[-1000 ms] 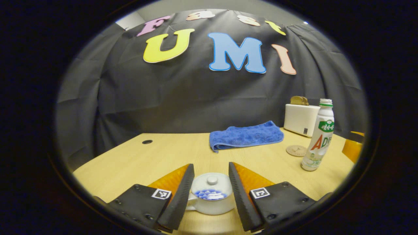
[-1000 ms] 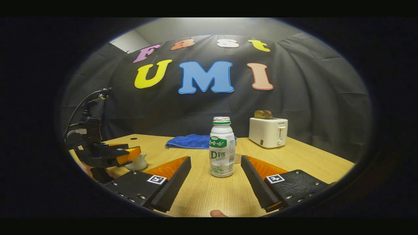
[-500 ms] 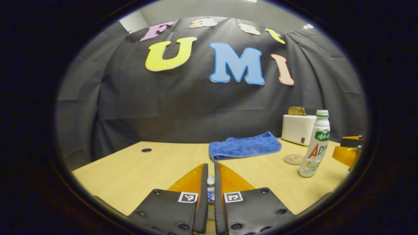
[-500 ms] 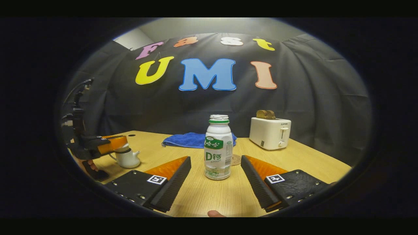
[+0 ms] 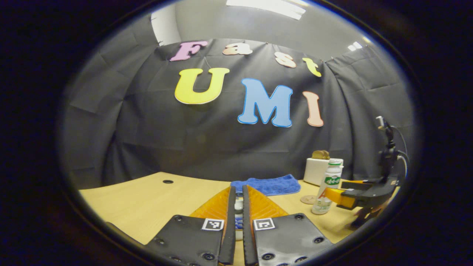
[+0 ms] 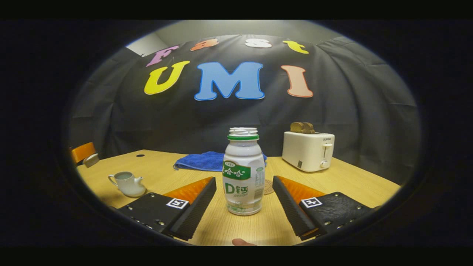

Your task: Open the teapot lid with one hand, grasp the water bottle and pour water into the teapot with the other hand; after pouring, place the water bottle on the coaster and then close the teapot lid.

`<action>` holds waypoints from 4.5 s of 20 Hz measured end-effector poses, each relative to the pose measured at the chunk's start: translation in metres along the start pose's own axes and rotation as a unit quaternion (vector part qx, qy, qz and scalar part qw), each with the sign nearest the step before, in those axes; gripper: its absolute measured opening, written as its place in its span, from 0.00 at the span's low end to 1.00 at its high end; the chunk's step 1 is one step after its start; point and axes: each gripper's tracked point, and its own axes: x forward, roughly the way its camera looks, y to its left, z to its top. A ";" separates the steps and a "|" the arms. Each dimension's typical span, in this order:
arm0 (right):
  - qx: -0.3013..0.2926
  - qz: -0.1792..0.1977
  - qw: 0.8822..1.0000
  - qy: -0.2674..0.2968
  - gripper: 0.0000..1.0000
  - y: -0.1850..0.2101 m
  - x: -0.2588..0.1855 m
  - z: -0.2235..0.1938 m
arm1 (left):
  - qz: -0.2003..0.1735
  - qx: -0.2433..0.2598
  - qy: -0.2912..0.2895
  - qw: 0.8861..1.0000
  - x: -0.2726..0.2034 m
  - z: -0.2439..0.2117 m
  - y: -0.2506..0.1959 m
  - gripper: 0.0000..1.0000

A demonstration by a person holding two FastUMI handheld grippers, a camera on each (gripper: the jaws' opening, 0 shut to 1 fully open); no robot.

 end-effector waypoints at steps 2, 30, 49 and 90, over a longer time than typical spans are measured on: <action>-0.002 -0.009 1.000 0.004 0.95 -0.003 0.014 -0.002 | -0.007 0.010 -0.007 1.000 -0.015 0.004 -0.006 0.19; -0.423 0.031 0.906 -0.010 0.72 0.114 0.026 0.005 | -0.026 0.044 -0.011 0.999 -0.160 -0.018 -0.011 0.19; -0.664 0.021 0.746 -0.044 0.73 0.147 0.043 -0.008 | 0.012 0.080 -0.002 0.997 -0.158 -0.018 0.012 0.15; -0.822 -0.021 0.549 -0.150 0.72 0.169 0.039 0.044 | 0.023 0.093 0.008 0.995 -0.157 -0.021 0.024 0.15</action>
